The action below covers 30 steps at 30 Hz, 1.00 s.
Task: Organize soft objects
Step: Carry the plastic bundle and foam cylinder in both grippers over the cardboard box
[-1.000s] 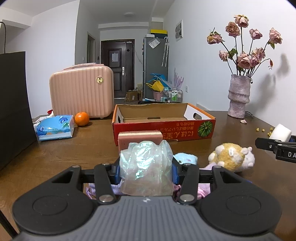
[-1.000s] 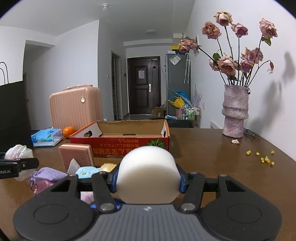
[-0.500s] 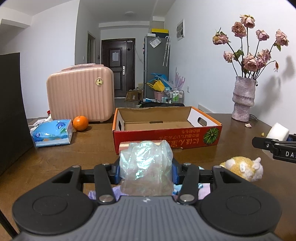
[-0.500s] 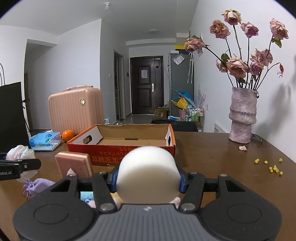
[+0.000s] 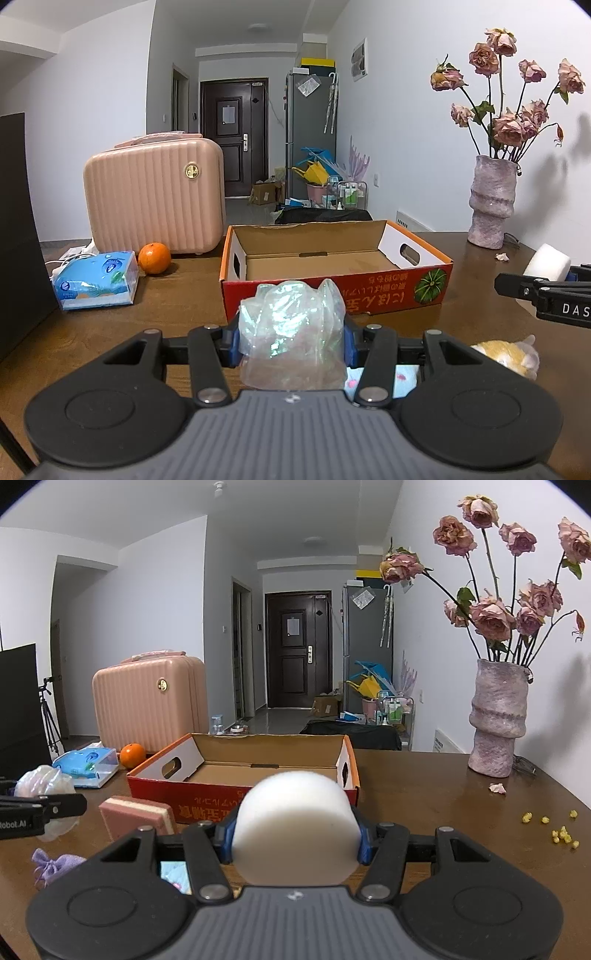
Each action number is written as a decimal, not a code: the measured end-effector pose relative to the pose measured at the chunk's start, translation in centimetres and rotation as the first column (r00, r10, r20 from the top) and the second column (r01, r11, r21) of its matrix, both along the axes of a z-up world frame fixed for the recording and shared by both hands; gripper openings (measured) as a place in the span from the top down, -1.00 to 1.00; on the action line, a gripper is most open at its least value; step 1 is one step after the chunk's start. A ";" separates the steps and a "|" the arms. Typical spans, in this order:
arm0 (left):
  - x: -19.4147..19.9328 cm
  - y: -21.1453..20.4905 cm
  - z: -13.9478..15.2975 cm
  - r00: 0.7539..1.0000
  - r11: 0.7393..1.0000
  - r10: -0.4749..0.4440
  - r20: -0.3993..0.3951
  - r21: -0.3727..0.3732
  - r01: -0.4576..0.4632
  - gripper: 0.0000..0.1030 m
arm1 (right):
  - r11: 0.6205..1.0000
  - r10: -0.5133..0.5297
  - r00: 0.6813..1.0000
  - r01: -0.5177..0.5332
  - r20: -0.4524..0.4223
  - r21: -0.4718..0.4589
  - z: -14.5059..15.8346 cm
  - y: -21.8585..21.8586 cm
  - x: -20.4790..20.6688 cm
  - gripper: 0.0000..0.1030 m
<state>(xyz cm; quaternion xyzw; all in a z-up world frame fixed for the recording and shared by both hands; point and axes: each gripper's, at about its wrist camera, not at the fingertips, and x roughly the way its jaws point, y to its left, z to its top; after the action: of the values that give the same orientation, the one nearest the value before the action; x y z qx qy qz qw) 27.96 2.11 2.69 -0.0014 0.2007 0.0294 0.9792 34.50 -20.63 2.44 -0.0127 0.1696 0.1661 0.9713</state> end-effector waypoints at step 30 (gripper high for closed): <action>6.7 0.5 0.8 1.000 1.000 -0.009 0.005 0.023 0.009 0.05 | 0.998 0.041 0.999 -0.042 -0.021 -0.052 -0.1 3.0 7.8 -0.09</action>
<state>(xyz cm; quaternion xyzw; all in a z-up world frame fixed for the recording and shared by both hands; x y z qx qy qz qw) 34.62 2.63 3.45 0.0108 0.1979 0.0272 0.9798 42.30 -17.62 2.38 -0.0398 0.1834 0.1818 0.9653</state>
